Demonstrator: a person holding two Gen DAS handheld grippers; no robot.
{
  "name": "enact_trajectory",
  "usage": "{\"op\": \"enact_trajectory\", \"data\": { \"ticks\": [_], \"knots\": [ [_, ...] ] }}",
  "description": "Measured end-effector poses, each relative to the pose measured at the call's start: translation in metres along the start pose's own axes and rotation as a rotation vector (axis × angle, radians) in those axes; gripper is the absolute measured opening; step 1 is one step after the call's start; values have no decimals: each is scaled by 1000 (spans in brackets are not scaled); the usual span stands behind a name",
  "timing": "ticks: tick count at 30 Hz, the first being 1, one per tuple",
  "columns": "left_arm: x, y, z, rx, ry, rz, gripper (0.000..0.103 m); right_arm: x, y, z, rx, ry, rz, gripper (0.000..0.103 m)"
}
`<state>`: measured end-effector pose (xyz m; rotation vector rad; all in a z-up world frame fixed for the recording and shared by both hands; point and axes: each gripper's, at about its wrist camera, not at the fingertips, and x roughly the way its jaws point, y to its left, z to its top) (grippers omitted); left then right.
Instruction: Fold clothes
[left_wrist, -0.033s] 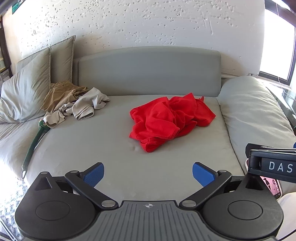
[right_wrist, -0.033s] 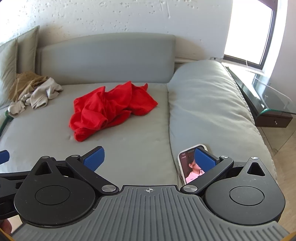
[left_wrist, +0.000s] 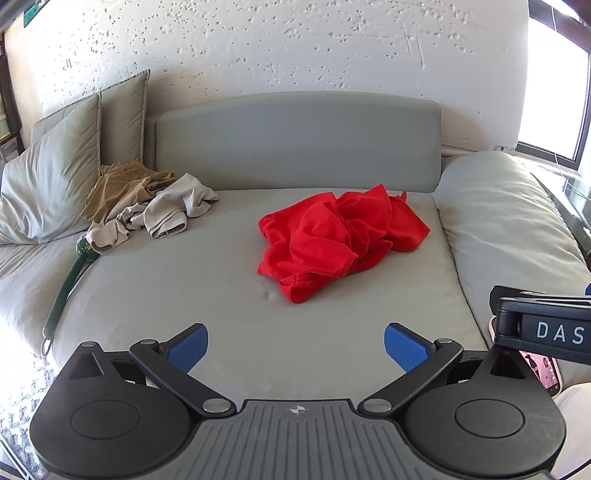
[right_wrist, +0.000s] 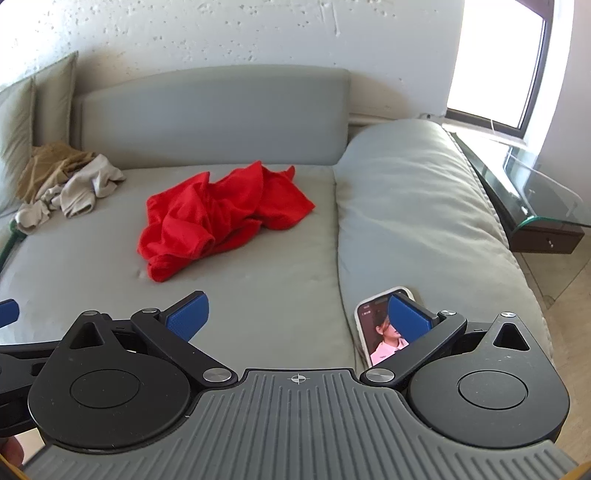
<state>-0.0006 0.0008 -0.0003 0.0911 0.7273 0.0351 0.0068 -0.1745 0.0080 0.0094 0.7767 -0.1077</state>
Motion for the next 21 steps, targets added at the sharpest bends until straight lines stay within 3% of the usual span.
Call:
{"op": "enact_trajectory", "data": {
  "ticks": [6,21],
  "knots": [
    [2,4,4,-27,47,-4,102,1,2,0,-4,10,0,103],
    [3,17,-8,-42,36,-19,102,4,1,0,0,11,-3,103]
  ]
}}
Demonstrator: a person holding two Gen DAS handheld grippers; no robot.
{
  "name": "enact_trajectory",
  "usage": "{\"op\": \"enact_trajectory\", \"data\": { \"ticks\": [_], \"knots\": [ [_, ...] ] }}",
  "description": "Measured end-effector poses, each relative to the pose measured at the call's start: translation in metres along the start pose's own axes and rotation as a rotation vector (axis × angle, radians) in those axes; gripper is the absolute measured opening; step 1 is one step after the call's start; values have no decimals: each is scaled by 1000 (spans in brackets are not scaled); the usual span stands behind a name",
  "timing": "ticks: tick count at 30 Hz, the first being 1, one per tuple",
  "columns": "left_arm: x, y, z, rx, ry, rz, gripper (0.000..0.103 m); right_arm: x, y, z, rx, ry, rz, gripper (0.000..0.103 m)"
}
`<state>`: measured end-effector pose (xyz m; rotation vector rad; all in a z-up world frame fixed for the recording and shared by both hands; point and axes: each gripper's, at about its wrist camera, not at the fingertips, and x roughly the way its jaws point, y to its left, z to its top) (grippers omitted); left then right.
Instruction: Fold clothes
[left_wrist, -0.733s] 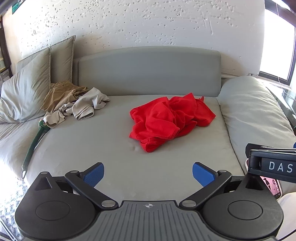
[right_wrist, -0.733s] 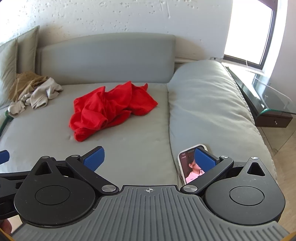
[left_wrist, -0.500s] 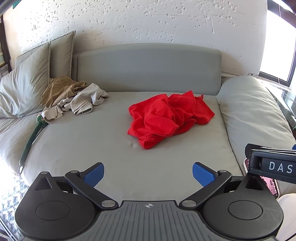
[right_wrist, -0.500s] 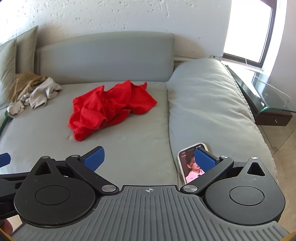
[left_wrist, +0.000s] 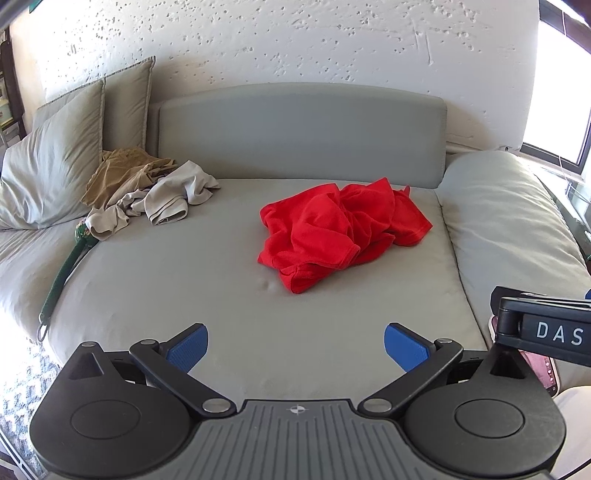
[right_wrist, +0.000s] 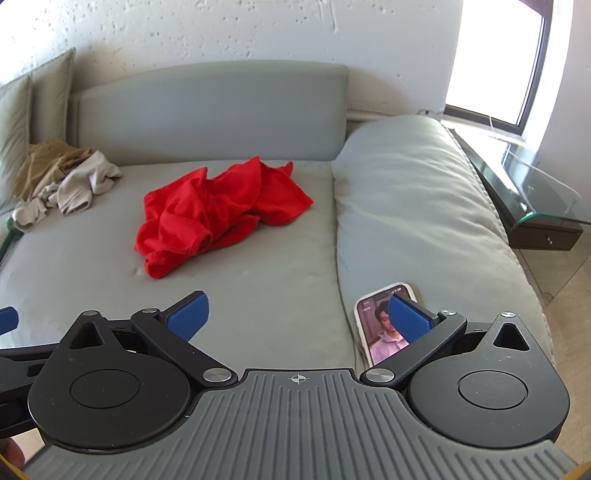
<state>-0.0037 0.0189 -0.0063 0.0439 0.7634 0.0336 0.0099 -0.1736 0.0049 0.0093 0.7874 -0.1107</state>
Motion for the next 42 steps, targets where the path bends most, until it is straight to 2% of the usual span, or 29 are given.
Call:
{"op": "enact_trajectory", "data": {
  "ticks": [42],
  "knots": [
    [0,-2,1,4,1,9,102,1,4,-1,-4,5,-10,103]
  ]
}}
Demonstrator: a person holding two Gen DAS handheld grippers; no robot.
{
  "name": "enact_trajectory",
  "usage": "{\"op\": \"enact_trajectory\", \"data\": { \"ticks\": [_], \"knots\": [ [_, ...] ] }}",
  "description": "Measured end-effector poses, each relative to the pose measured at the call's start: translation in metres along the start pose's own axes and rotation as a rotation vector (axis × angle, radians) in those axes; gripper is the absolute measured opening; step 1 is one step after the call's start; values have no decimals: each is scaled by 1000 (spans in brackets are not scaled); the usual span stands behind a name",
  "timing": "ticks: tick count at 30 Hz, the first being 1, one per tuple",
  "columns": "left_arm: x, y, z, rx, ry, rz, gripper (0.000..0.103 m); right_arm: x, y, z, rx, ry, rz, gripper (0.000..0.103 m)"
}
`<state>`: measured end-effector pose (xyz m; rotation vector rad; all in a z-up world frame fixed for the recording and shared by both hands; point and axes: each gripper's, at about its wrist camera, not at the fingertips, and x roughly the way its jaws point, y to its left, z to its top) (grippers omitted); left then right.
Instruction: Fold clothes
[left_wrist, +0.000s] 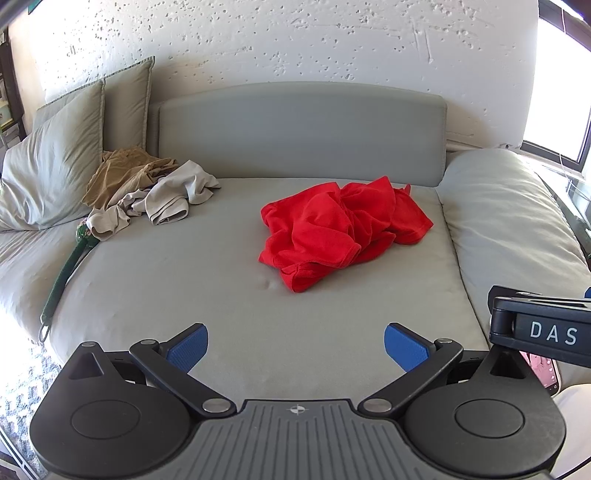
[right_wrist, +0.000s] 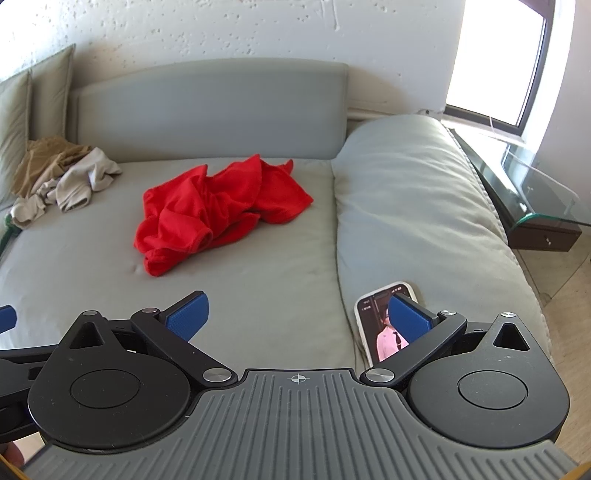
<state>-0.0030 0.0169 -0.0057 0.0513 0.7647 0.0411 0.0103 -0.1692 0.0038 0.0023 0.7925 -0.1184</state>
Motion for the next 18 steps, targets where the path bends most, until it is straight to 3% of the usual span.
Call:
{"op": "enact_trajectory", "data": {
  "ticks": [11,18],
  "knots": [
    [10,6,-5,-19,20,10,102,9,-1,-2,8,23,-5,103],
    [35,30,-10,-142,20,-16,102,36,-14,-3,100,56,50,103]
  ]
}}
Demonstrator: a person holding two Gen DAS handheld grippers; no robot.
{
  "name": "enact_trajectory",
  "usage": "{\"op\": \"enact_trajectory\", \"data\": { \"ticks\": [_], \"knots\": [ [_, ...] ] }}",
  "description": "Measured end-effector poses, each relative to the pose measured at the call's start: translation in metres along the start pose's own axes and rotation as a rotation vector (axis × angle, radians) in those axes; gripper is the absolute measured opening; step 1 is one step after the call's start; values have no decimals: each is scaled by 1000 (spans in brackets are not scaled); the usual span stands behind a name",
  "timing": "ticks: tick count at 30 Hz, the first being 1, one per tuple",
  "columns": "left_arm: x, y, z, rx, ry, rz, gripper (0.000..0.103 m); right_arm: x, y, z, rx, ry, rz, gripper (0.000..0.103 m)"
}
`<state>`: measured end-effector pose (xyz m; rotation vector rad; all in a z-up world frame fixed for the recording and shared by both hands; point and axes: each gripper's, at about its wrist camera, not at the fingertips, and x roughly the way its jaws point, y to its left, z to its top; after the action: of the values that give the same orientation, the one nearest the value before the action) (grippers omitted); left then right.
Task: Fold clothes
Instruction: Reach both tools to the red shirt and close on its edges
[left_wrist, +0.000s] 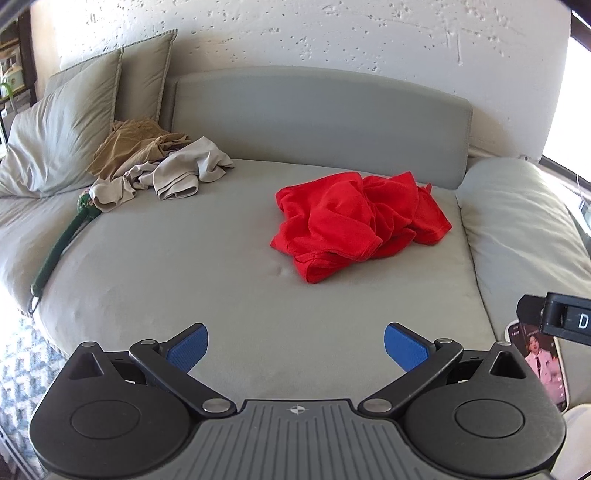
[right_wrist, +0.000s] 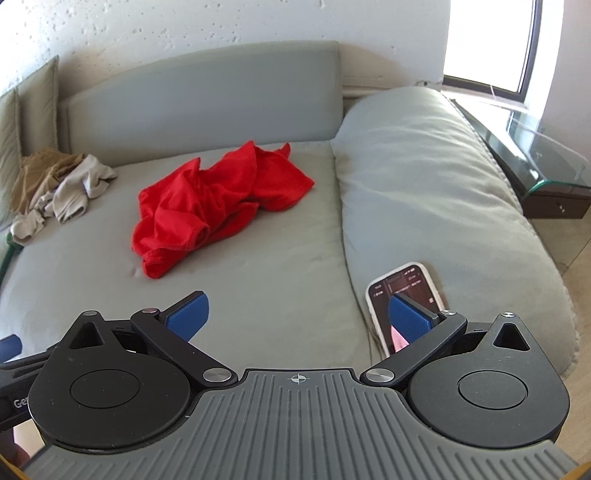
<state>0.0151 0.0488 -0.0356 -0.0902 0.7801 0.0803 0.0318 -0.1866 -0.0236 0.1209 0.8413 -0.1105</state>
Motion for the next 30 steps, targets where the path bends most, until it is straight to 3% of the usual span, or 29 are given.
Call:
{"op": "enact_trajectory", "data": {
  "ticks": [4,9,12,13,16,20,24,27,30],
  "knots": [
    [27,11,8,-40,60,44,102,35,-3,2,39,97,19,103],
    [58,16,17,34,54,18,102,57,1,7,55,26,157,103],
    [81,24,23,-29,58,-38,102,71,15,12,-5,-12,216,103],
    [89,28,25,-59,52,-60,102,78,21,13,-26,0,208,103],
    [107,34,30,-94,31,-21,101,97,38,19,-55,-16,141,102],
    [118,55,31,-143,41,11,100,105,64,28,-161,-109,192,96],
    [120,81,30,-179,4,131,99,112,117,36,-337,-125,312,87],
    [130,101,32,-210,-4,174,80,128,164,37,-469,-120,353,75],
    [144,114,28,-226,25,178,77,154,206,31,-561,-86,369,60]
  ]
}}
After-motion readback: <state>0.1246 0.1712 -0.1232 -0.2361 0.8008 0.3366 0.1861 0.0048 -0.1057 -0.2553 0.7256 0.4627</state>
